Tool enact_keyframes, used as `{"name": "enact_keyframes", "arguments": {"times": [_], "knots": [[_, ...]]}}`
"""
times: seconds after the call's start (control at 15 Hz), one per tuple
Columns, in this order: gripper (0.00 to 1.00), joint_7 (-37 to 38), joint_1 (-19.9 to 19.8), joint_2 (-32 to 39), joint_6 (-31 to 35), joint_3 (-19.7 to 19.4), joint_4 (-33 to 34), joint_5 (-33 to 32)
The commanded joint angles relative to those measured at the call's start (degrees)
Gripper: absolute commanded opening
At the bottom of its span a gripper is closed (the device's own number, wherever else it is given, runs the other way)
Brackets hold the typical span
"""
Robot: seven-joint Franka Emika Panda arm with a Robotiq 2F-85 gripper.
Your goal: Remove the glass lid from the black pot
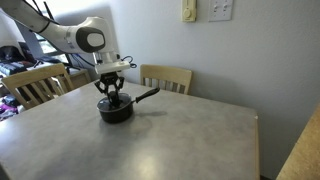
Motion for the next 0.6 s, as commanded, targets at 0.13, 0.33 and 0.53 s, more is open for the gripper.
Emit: {"name": "enact_keyframes", "arguments": {"times": [0.13, 0.33, 0.53], "knots": [[0.16, 0.07, -0.05, -3.44, -1.49, 0.34, -1.68, -1.03], [0.16, -0.20, 0.06, -4.86, -2.52, 0.40, -1.81, -1.15], [0.16, -0.44, 0.15, -6.77, -4.67, 0.23, -1.85, -1.36]]}}
